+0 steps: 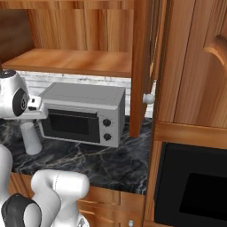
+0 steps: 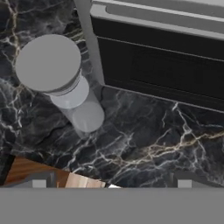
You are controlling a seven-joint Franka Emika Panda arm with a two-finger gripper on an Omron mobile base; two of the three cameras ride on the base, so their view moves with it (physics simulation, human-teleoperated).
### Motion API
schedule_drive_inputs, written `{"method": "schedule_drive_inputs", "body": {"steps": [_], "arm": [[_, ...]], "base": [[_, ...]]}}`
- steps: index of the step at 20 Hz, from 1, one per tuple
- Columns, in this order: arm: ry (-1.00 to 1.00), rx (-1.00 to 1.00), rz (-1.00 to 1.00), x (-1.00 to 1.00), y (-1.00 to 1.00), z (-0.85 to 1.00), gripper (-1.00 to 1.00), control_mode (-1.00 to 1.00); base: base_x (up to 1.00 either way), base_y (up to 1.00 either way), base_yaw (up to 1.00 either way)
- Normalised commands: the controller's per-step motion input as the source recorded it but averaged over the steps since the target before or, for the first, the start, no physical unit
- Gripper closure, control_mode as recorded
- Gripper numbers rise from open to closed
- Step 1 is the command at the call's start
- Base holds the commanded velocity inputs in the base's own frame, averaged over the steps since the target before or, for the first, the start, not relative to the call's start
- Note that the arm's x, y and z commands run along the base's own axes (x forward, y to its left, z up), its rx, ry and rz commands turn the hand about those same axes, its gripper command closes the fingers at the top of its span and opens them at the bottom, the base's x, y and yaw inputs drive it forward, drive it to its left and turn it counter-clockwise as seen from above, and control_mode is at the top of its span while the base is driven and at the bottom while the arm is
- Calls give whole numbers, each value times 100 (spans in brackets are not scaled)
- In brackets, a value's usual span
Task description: There is a tray on the dining counter. Grab the cup, mug, and pitcher and place them on the tray. The pitcher may be placed next to the tray if it cannot fit the tray.
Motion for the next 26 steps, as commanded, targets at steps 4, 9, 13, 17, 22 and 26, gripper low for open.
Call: {"method": "schedule_drive_inputs", "body": {"steps": [4,9,13,17,22,26], "arm": [[2,0,8,0,19,-18,-100,-100],[1,0,9,0,21,-12,-100,-100],[0,0,10,0,18,-13,-100,-100],[2,0,10,0,16,-14,-100,-100],[1,0,9,0,12,-12,-100,-100],[1,0,8,0,6,-17,-100,-100]], "base": [[0,0,0],[0,0,0],[0,0,0],[0,0,0],[0,0,0],[0,0,0]]}}
